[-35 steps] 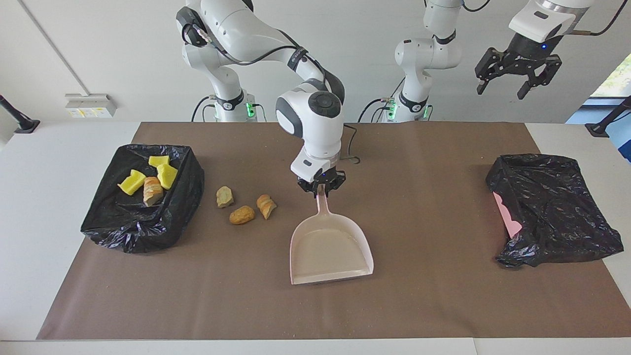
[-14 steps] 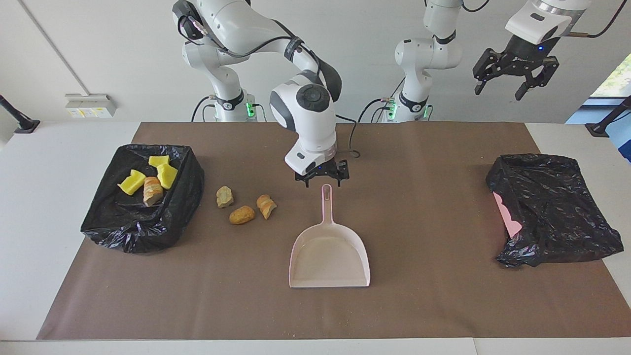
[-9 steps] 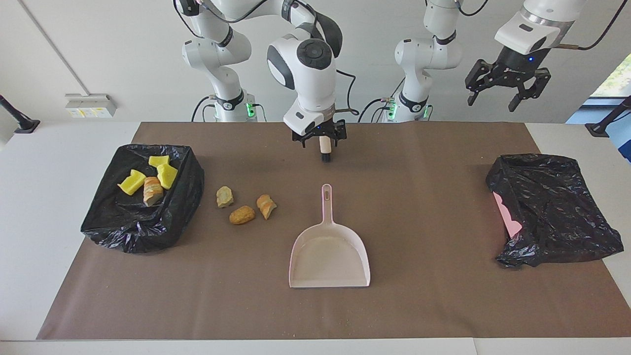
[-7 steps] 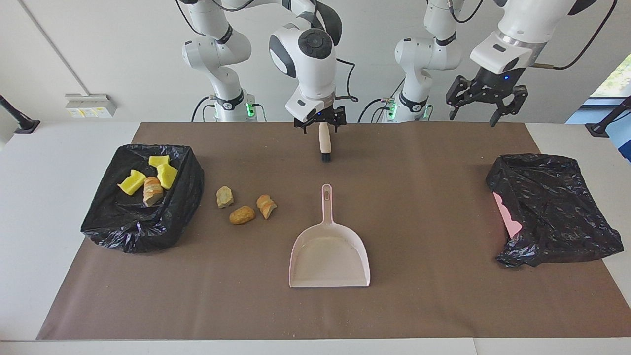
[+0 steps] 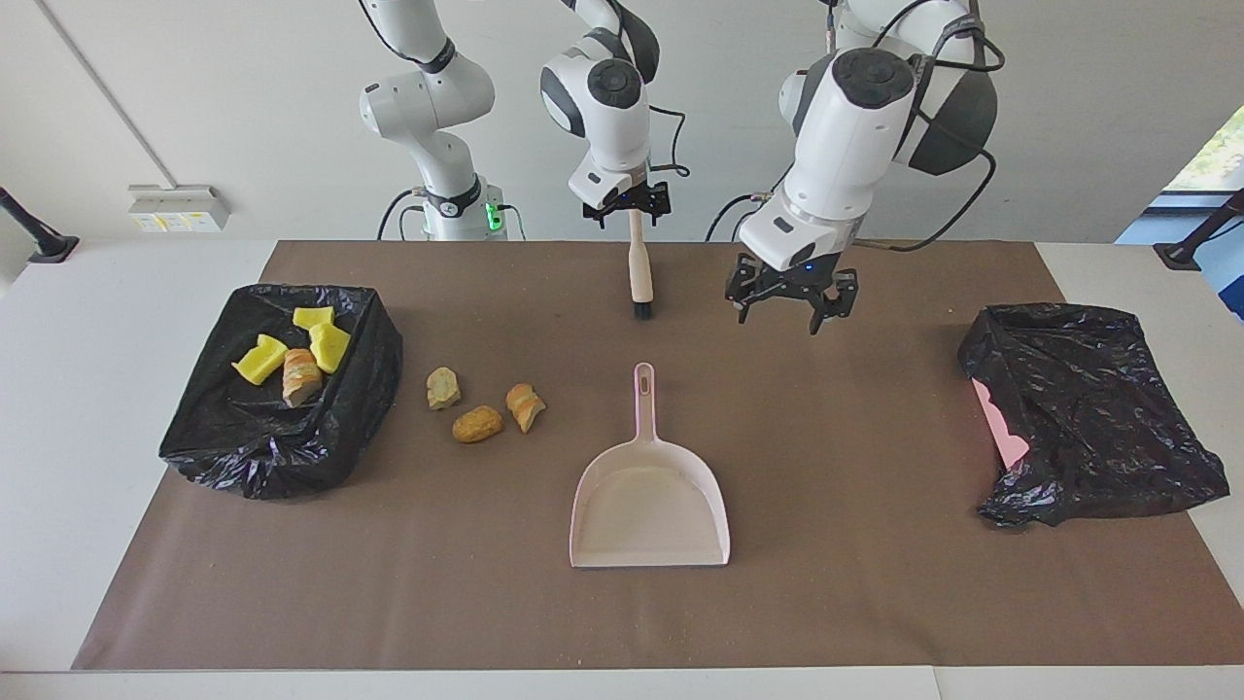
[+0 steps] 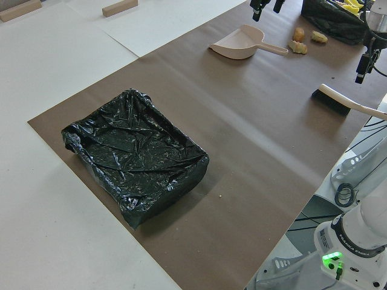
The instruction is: Sweep and dump trash in bin
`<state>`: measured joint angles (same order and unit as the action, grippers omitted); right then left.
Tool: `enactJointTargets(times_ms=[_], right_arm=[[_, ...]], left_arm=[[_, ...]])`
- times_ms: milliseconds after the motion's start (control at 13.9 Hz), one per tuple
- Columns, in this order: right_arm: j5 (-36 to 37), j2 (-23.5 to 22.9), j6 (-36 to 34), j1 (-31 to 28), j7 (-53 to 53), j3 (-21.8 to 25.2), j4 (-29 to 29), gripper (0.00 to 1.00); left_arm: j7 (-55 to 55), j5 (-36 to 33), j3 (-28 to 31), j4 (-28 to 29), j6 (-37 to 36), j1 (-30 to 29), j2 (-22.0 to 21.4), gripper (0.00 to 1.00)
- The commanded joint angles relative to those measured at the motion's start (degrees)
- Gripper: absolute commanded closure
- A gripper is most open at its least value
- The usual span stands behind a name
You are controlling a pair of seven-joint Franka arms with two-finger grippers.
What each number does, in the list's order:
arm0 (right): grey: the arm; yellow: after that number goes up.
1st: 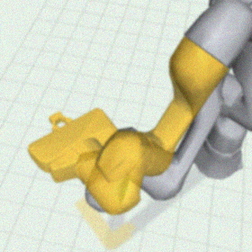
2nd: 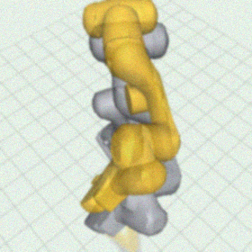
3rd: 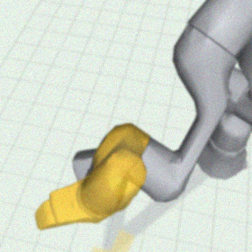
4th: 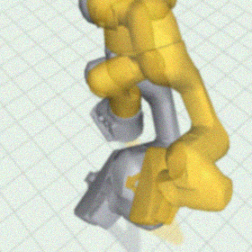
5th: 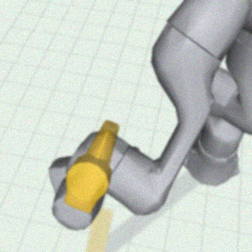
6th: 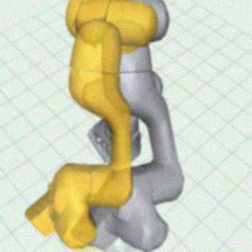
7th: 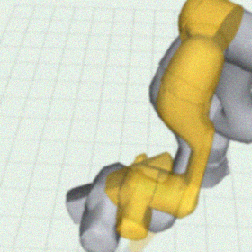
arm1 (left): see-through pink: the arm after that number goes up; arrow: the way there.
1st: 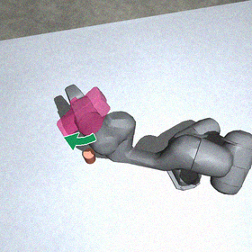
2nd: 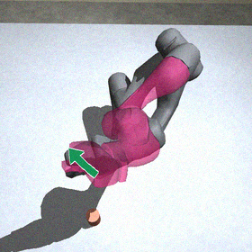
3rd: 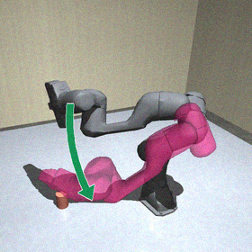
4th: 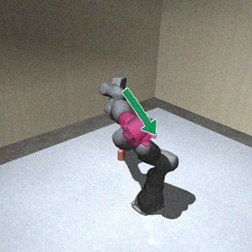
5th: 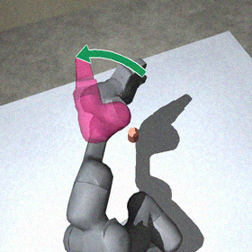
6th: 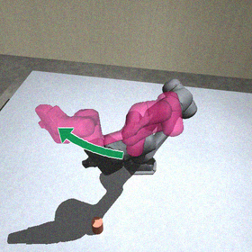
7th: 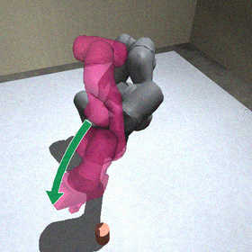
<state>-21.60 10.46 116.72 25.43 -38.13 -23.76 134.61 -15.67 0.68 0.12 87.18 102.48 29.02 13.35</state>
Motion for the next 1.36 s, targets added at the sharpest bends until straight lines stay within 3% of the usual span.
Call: enactJointTargets(times_ms=[0, 216, 647, 862, 934, 1006, 1221, 1293], right_arm=[[-3.09, 1.06, 7.27, 3.38, -2.28, 0.21, 6.44, 0.00], [-3.44, -1.05, 13.17, 7.60, -7.12, 0.21, 9.43, 0.00], [-3.44, -1.23, 13.45, 9.98, -9.24, 0.21, 10.06, 0.00], [-3.36, -1.23, 13.10, 10.16, -9.24, 0.12, 9.71, 0.00], [-3.36, -1.23, 13.10, 10.16, -9.15, 0.12, 9.62, 0.04], [-3.36, -1.23, 12.92, 10.16, -8.98, 0.12, 9.53, 0.19], [-3.27, -1.14, 12.83, 10.16, -8.54, 0.20, 9.44, 0.84], [-3.27, -1.14, 12.83, 10.07, -8.45, 0.21, 9.35, 1.00]], left_arm=[[-8.90, -4.28, 1.02, 0.27, 7.52, 5.25, 5.61, 0.00], [-12.89, -4.11, 0.93, 0.88, 12.20, 7.28, 8.70, 0.00], [-22.21, -3.94, 0.93, 1.06, 23.37, 9.03, 17.23, 0.00], [-22.65, -3.59, 0.93, 1.24, 25.91, 9.04, 17.50, 0.01], [-22.65, -3.58, 0.93, 1.07, 26.45, 8.69, 17.67, 0.08], [-22.56, -3.32, 0.93, 1.06, 26.54, 8.51, 18.02, 0.16], [-22.39, -4.11, 0.93, 1.06, 26.10, 9.04, 17.94, 0.42], [-21.95, -4.20, 0.93, 1.06, 25.58, 9.13, 17.85, 0.54]])
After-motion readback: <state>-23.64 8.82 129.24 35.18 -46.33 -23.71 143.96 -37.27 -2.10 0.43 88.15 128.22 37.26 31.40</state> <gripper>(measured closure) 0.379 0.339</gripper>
